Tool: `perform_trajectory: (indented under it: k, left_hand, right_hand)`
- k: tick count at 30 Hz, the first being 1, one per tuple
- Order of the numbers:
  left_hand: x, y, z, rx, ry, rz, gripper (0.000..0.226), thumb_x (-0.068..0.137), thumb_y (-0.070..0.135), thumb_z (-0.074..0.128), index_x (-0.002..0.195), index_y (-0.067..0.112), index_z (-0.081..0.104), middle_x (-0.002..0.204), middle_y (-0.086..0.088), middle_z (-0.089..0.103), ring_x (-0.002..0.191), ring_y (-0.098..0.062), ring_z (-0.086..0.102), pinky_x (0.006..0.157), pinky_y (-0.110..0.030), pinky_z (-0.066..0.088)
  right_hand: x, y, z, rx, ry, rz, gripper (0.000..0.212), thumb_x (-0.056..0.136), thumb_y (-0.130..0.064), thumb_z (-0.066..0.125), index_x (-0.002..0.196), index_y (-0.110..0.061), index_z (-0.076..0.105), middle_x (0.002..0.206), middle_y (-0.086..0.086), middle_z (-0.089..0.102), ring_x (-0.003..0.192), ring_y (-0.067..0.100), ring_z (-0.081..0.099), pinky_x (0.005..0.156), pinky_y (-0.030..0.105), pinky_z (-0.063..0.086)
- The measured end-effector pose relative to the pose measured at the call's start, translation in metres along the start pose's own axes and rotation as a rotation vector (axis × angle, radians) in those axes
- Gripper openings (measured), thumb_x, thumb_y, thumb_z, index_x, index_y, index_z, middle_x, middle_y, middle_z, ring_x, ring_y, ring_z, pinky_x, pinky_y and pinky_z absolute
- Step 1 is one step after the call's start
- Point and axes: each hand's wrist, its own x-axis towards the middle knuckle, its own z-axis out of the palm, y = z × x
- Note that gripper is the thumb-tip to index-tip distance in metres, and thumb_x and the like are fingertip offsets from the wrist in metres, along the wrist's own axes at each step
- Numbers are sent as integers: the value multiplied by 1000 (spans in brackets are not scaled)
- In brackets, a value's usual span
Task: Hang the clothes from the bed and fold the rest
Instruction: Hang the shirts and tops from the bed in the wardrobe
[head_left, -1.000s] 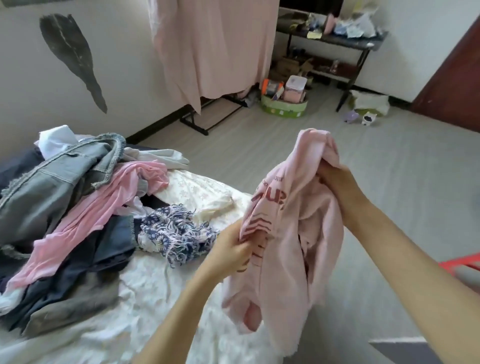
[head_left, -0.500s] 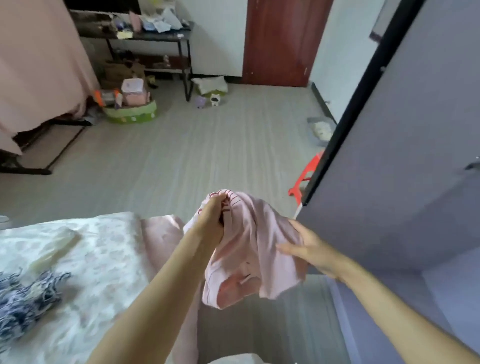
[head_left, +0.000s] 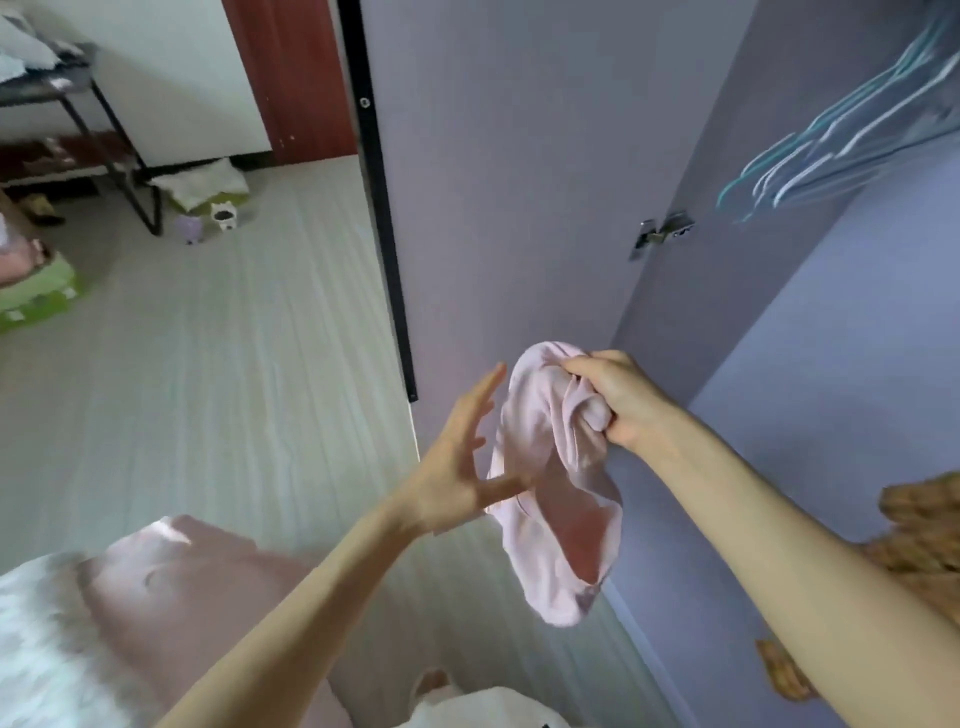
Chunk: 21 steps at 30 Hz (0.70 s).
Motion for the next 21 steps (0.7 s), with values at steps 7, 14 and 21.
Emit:
perform_trajectory:
  k: [7,14,21]
  left_hand:
    - [82,40,34,533,89,516,67,79,54,59,137,40,28,146,-6,23,90,-21,57,66,-34,54]
    - [141,51,57,759,175,988,34,87,38,57,119,35,46,113,5,45,77,-15,50,45,-19,31]
    - [179,68,95,567,134,1122,17,87,15,45,88,11,62,90,-2,57,75,-19,40,61,-32,34]
  right_hand:
    - [-3,-28,-47,232,111,13,9,88,-6,57,90,1,63,74,12,65,65,19,65,61,24,54]
    - [-9,-35,-97,527,63,35,18,94,-11,48,91,-2,64,76,10,70,68,17,69,61,23,56]
    - [-10,-22,-139,621,116,-1,22,90,-18,47,92,-5,65,86,10,69,76,18,67,71,29,53]
